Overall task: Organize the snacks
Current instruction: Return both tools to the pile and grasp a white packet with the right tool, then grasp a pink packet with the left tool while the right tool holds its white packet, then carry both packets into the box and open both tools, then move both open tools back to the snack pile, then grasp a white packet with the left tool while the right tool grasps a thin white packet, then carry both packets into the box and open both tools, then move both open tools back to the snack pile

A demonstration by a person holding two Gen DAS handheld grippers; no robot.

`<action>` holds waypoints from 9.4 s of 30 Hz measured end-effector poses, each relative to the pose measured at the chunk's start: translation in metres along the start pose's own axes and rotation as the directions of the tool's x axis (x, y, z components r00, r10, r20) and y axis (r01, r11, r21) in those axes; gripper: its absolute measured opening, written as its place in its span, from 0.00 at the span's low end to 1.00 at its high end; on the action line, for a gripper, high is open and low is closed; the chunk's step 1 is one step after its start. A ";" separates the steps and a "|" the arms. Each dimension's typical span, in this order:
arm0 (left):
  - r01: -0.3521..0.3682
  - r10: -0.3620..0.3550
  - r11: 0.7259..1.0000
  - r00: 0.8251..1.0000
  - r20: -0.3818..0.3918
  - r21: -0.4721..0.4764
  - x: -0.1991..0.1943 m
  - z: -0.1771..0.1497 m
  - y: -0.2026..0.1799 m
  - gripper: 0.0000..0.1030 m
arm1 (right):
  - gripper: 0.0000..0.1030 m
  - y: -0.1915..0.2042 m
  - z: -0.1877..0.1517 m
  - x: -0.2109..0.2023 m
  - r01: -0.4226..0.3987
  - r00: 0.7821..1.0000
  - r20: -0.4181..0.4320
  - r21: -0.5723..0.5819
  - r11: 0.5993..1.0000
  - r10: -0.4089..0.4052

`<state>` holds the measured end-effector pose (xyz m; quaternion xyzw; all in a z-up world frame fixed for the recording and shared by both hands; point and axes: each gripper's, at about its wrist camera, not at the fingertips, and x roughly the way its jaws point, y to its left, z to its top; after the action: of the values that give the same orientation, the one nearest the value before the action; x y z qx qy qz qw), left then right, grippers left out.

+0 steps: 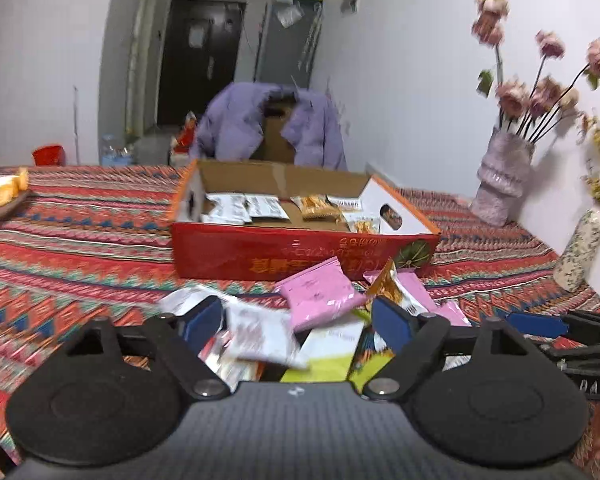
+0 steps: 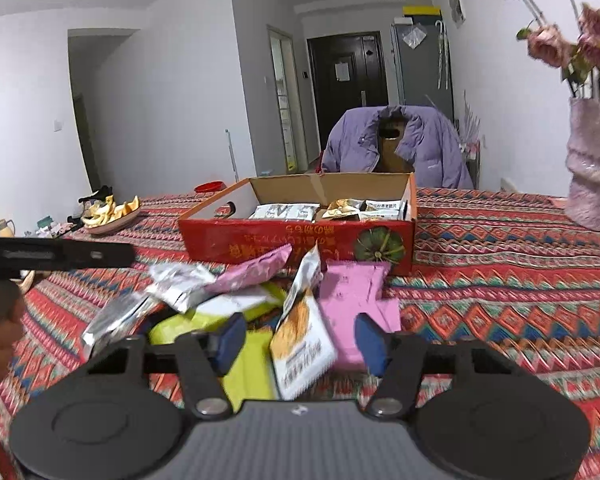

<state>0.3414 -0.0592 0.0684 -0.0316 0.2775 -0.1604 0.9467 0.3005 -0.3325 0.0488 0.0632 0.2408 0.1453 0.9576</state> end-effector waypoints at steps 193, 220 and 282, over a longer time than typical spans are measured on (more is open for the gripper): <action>-0.111 0.107 0.993 0.990 0.088 0.039 -0.088 -0.038 0.006 0.52 | 0.08 0.038 -0.003 -0.075 0.070 0.993 0.096 -0.040 0.997 -0.066; -0.162 0.161 0.986 0.986 0.051 0.034 0.092 0.115 0.051 0.52 | 0.08 -0.048 0.138 0.093 0.044 0.995 0.086 0.088 0.995 -0.052; -0.176 0.165 0.981 0.978 0.125 0.082 -0.146 -0.073 0.025 0.91 | 0.83 0.088 -0.045 -0.091 0.088 0.996 0.017 -0.169 0.982 -0.086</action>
<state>0.1929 0.0133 0.0781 0.0270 0.2150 -0.0890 0.9722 0.1803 -0.2748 0.0670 -0.0285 0.2255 0.1232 0.9660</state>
